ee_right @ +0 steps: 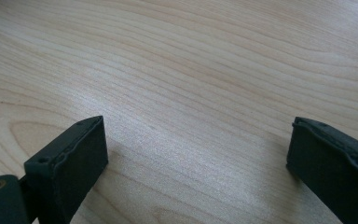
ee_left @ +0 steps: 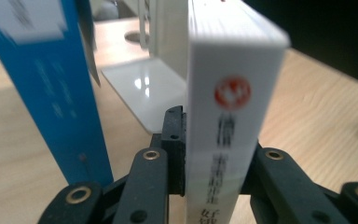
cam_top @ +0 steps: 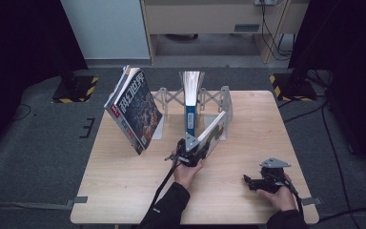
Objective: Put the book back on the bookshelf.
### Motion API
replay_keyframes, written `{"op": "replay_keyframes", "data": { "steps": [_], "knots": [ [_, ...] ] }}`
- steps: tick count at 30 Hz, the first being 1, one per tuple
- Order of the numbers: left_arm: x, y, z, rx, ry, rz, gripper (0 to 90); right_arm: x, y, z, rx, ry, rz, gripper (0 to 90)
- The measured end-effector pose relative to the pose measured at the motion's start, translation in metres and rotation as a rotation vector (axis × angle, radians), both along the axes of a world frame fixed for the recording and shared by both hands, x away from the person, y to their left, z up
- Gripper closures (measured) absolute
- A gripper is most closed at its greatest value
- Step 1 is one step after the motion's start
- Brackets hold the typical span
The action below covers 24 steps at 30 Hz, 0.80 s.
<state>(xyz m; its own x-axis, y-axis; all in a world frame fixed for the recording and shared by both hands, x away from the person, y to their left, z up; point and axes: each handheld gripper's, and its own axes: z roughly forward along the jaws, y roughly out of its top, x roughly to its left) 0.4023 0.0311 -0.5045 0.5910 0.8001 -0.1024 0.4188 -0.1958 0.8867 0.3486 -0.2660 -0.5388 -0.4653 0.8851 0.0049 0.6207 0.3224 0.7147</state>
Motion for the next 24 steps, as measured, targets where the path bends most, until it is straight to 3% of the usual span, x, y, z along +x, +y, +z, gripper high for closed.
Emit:
{"op": "replay_keyframes", "data": {
  "steps": [1,5,10,17,18,22,24],
  "knots": [
    [0.000,-0.002,-0.002,0.013,0.004,-0.002,72.9,0.000,0.000,0.000,0.000,0.002,0.001,5.3],
    [0.000,-0.009,-0.006,-0.006,-0.027,0.000,72.8,0.000,0.000,0.000,-0.002,0.001,0.004,4.9],
    [0.001,-0.012,-0.009,-0.015,-0.034,-0.001,70.7,0.000,0.000,0.000,-0.001,0.001,0.004,4.6],
    [-0.005,-0.003,-0.014,-0.058,-0.062,-0.077,55.4,0.000,0.000,0.000,-0.001,0.003,0.006,4.2],
    [-0.010,0.003,-0.013,-0.082,-0.066,-0.092,55.0,0.000,0.000,0.000,-0.002,0.004,0.009,4.1],
    [-0.018,0.012,-0.010,-0.086,-0.076,-0.103,57.2,0.000,0.000,0.000,-0.001,0.006,0.008,4.0],
    [-0.018,0.015,-0.009,-0.100,-0.054,-0.107,66.1,0.000,0.001,0.000,-0.001,0.006,0.008,3.9]
  ]
}}
